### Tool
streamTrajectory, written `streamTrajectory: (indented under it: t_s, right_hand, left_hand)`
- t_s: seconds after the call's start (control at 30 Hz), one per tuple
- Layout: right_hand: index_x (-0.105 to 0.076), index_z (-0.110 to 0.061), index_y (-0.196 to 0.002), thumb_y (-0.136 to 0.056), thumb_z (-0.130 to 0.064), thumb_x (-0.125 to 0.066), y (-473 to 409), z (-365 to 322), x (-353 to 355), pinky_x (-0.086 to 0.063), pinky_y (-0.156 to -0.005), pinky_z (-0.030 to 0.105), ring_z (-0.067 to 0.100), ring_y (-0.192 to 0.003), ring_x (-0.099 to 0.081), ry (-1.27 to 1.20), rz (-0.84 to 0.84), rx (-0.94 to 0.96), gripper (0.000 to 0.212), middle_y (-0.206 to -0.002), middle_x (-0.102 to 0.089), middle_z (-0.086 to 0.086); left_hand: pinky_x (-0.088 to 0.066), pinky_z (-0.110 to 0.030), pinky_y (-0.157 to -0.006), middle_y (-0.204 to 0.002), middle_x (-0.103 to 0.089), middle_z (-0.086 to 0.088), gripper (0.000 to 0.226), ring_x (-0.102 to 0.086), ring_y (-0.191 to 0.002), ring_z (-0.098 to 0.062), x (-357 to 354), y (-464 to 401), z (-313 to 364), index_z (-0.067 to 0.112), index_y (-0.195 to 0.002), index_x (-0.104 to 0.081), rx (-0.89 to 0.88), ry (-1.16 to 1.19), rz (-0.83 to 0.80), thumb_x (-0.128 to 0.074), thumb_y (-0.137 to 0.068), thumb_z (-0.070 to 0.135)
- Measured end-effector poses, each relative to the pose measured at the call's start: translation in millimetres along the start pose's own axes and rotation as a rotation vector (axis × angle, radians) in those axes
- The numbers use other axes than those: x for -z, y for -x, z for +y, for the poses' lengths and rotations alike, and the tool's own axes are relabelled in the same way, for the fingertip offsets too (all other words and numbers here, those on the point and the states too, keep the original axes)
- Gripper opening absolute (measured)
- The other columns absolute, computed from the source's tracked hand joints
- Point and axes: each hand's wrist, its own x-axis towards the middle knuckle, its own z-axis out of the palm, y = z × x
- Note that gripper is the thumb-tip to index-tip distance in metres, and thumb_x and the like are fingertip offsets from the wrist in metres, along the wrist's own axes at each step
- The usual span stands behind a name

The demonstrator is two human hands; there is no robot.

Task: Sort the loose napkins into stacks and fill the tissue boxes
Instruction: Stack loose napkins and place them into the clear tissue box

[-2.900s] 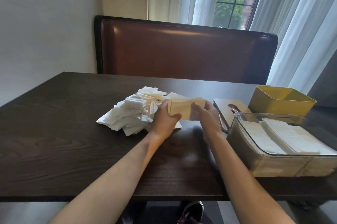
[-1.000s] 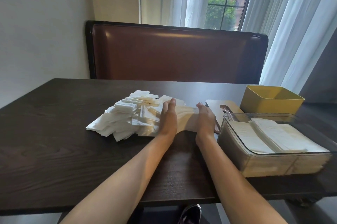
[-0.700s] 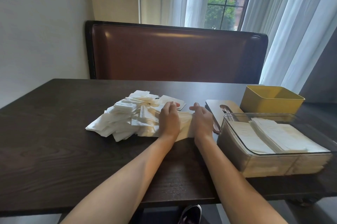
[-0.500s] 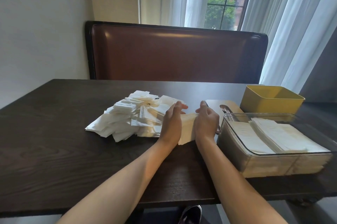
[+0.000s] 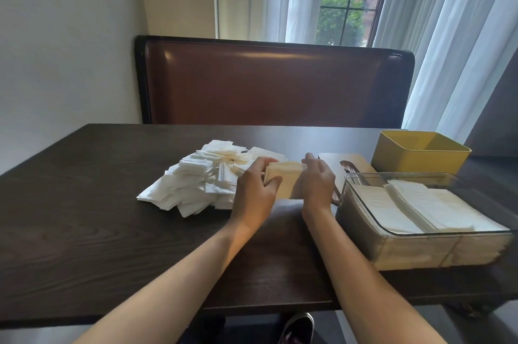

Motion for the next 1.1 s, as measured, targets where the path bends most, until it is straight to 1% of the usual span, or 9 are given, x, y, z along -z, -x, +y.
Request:
streamTrajectory:
  t_s: [0.17,0.33,0.4,0.53,0.63,0.73,0.83,0.97,1.1]
  right_hand:
    - [-0.063,-0.013,-0.082,-0.095,-0.023,-0.057,1,1,0,-0.046,-0.07,0.032,0.019,-0.074,-0.058,-0.099,-0.06,-0.151,0.017,-0.079,-0.063,0.002]
    - [-0.064,-0.019,-0.083,-0.094,-0.033,-0.052,-1,9,-3,-0.047,-0.078,0.038,0.02,-0.08,-0.06,0.034,-0.12,-0.1,0.022,-0.081,-0.065,-0.001]
    - [-0.065,-0.016,-0.09,-0.098,-0.033,-0.048,-2,10,-3,-0.048,-0.082,0.039,0.019,-0.085,-0.06,0.113,-0.126,-0.066,0.025,-0.085,-0.063,-0.002]
    - [-0.067,-0.008,-0.099,-0.105,-0.032,-0.039,1,7,-4,-0.041,-0.068,0.02,0.003,-0.079,-0.053,0.151,-0.191,0.021,0.037,-0.087,-0.059,-0.006]
    - [-0.068,-0.017,-0.091,-0.101,-0.05,-0.036,6,4,-7,-0.047,-0.079,0.033,0.013,-0.088,-0.06,0.12,-0.256,0.032,0.047,-0.097,-0.064,0.001]
    - [-0.068,-0.025,-0.087,-0.09,-0.06,-0.042,7,3,-8,-0.05,-0.07,0.034,0.02,-0.08,-0.065,0.034,-0.314,0.012,0.044,-0.092,-0.068,0.007]
    - [-0.07,-0.018,-0.092,-0.089,-0.04,-0.065,10,1,-7,-0.05,-0.06,0.022,0.008,-0.071,-0.065,-0.033,-0.474,0.029,0.023,-0.08,-0.07,-0.003]
    - [-0.07,-0.008,-0.102,-0.078,-0.039,-0.069,10,4,-7,-0.052,-0.058,0.025,0.014,-0.075,-0.067,-0.056,-0.537,0.066,0.039,-0.086,-0.07,0.004]
    - [-0.068,-0.013,-0.093,-0.089,-0.027,-0.072,7,5,-7,-0.047,-0.049,0.022,0.017,-0.075,-0.065,-0.001,-0.457,0.111,0.015,-0.084,-0.067,0.005]
  left_hand:
    - [-0.035,0.0,-0.07,-0.11,-0.058,0.01,0.028,-0.051,-0.097,0.002,-19,0,10,0.016,-0.122,-0.055,0.253,0.186,0.073,-0.049,-0.097,0.006]
    - [-0.036,-0.019,-0.085,-0.122,-0.059,0.0,0.025,-0.051,-0.113,-0.014,-34,-10,10,0.011,-0.125,-0.056,0.314,0.247,0.165,-0.043,-0.105,0.018]
    - [-0.036,-0.021,-0.083,-0.115,-0.063,-0.002,0.025,-0.056,-0.108,-0.018,-38,-12,5,0.008,-0.12,-0.059,0.265,0.156,0.21,-0.041,-0.106,0.018]
    - [-0.037,-0.023,-0.069,-0.09,-0.068,-0.001,0.026,-0.061,-0.083,-0.017,-39,-13,-1,0.008,-0.103,-0.065,0.099,-0.024,0.321,-0.041,-0.106,0.017]
    - [-0.036,-0.028,-0.063,-0.071,-0.058,0.009,0.026,-0.052,-0.064,-0.008,-34,-17,2,0.013,-0.095,-0.064,0.071,-0.019,0.388,-0.041,-0.106,0.018]
    - [-0.037,-0.026,-0.068,-0.074,-0.058,0.015,0.026,-0.055,-0.07,-0.003,-22,-24,6,0.016,-0.09,-0.063,0.134,0.089,0.452,-0.041,-0.106,0.017]
    - [-0.042,-0.03,-0.075,-0.079,-0.062,0.01,0.029,-0.059,-0.081,-0.016,-6,-34,10,0.014,-0.09,-0.065,0.195,0.157,0.498,-0.041,-0.106,0.018]
    - [-0.045,-0.032,-0.074,-0.08,-0.063,0.004,0.039,-0.059,-0.079,-0.017,10,-43,6,0.012,-0.088,-0.066,0.234,0.17,0.406,-0.038,-0.108,0.029]
    - [-0.039,-0.011,-0.054,-0.074,-0.06,0.005,0.037,-0.056,-0.06,0.005,22,-35,-1,0.009,-0.098,-0.066,0.168,0.168,0.157,-0.046,-0.106,0.039]
